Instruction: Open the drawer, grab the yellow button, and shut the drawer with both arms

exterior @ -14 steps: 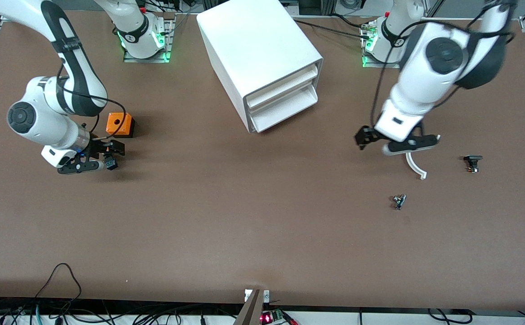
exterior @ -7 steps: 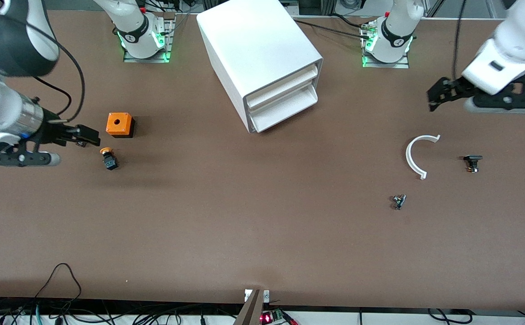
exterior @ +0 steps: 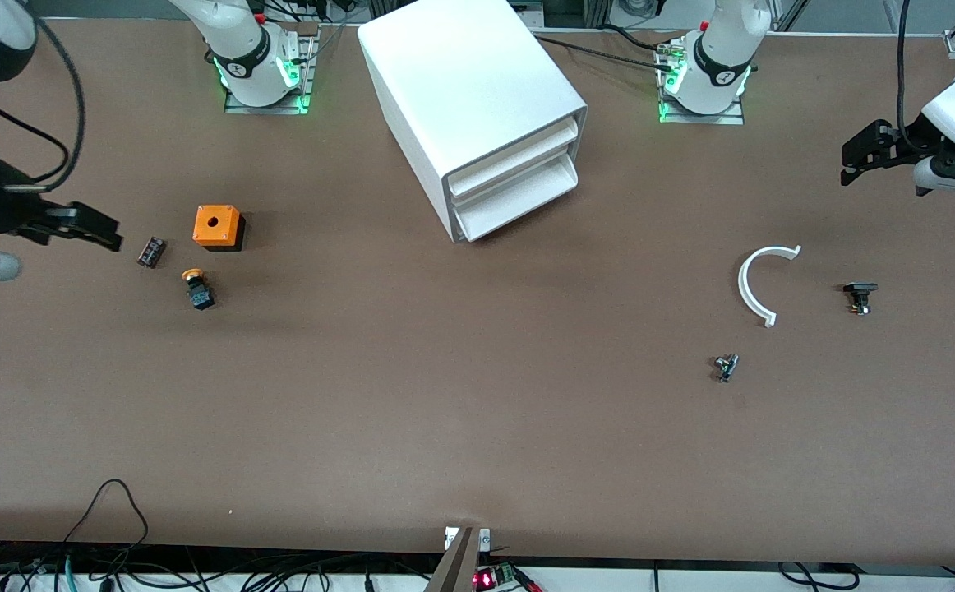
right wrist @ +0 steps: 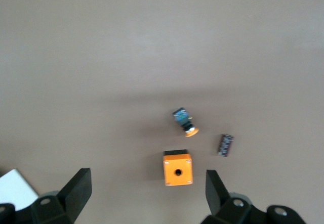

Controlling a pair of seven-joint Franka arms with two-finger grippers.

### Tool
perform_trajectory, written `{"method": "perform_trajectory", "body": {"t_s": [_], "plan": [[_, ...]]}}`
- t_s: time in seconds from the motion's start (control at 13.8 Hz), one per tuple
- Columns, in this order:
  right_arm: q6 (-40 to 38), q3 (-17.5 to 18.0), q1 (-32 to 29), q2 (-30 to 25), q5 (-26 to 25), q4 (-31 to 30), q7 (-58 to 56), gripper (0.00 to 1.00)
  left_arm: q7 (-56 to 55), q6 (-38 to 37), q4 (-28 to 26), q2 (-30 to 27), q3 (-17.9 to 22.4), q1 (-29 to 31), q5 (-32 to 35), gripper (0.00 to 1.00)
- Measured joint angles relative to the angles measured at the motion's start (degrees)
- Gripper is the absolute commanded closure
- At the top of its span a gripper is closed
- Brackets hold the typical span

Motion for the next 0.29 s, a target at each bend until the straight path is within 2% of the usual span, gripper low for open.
{"method": "perform_trajectory", "body": {"t_s": [0.15, 0.29], "plan": [[0.0, -6.6, 1.7, 0.0, 0.0, 0.0, -6.4, 0.0, 0.0, -0.1, 0.1, 0.0, -0.2, -0.1, -0.2, 0.0], [-0.3, -8.7, 1.8, -0.2, 0.0, 0.0, -8.7, 0.0, 0.0, -0.2, 0.1, 0.0, -0.3, -0.2, -0.2, 0.0]]}}
